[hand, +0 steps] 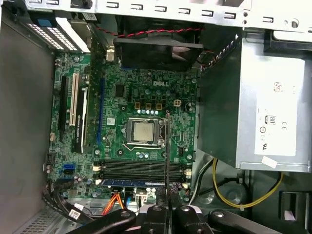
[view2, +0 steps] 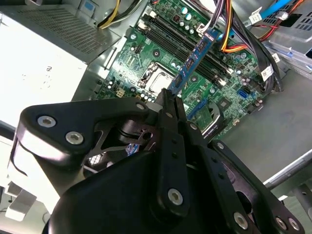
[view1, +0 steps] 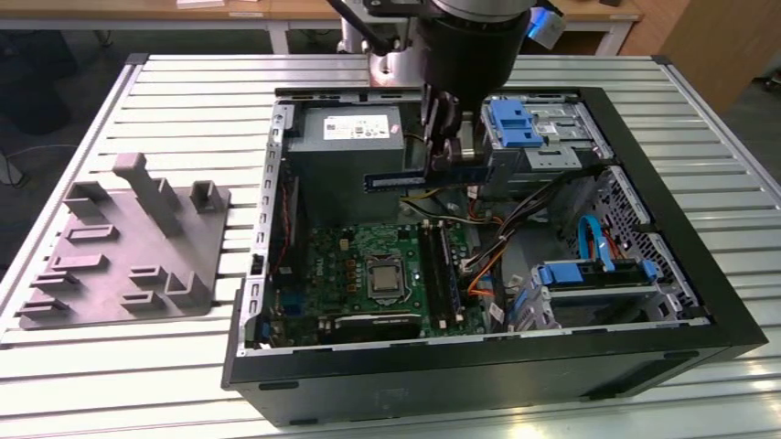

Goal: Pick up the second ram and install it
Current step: 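Pick up the second ram and move it above second insertion slot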

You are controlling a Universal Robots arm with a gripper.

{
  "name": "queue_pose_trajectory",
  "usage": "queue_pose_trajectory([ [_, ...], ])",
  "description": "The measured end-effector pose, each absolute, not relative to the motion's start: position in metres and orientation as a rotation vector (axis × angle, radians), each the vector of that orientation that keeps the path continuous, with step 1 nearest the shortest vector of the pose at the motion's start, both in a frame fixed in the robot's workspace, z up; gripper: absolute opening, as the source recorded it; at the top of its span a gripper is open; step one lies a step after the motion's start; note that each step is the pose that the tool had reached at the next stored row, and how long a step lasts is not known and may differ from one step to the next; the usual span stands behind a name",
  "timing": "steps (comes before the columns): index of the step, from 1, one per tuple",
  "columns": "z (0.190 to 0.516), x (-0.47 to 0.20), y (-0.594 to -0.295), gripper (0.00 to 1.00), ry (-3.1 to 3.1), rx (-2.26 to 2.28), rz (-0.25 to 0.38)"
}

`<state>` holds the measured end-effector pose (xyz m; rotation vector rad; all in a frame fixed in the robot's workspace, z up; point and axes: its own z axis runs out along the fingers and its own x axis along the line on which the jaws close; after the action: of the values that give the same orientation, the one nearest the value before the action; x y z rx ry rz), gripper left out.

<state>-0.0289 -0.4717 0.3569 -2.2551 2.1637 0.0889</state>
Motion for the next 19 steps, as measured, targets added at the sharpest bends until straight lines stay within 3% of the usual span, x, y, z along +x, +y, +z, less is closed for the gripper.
queue_pose_trajectory([
  [19, 0.331, -0.029, -0.472, 0.13, 2.175, -2.243, 0.089],
])
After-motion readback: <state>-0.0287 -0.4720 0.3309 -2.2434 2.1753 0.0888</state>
